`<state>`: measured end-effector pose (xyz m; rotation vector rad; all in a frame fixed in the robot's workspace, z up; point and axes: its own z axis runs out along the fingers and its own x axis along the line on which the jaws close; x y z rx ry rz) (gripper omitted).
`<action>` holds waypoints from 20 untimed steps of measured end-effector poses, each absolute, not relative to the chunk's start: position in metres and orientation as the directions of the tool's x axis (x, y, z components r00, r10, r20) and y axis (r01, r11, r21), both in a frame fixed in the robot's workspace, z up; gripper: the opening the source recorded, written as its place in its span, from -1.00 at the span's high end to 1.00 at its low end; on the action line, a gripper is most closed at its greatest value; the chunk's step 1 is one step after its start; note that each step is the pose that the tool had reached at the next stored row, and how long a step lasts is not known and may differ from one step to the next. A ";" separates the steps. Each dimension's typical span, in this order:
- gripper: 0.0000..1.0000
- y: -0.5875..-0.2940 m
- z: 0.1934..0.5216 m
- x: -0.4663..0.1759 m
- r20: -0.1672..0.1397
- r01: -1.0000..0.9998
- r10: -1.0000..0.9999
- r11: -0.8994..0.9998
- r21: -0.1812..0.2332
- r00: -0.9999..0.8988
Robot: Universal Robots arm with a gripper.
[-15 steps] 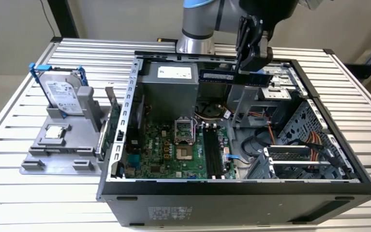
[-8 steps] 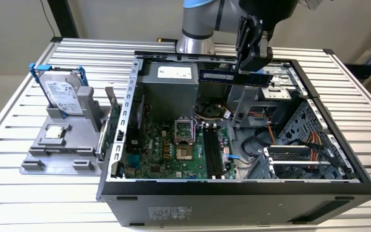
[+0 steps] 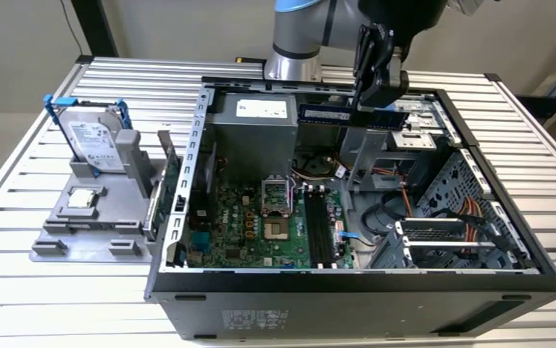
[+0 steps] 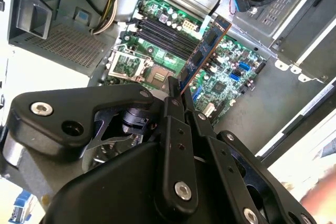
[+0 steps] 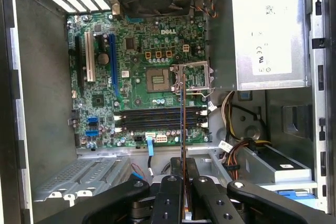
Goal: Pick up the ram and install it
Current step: 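Insert the ram into the slot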
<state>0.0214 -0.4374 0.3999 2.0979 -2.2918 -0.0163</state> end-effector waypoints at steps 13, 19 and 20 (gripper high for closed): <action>1.00 -0.437 0.400 0.021 0.018 -0.987 -0.987 0.158 0.031 -0.158; 1.00 -0.437 0.400 0.021 0.019 -0.977 -0.977 0.213 0.031 -0.212; 1.00 -0.437 0.400 0.021 0.019 -0.975 -0.975 0.221 0.031 -0.220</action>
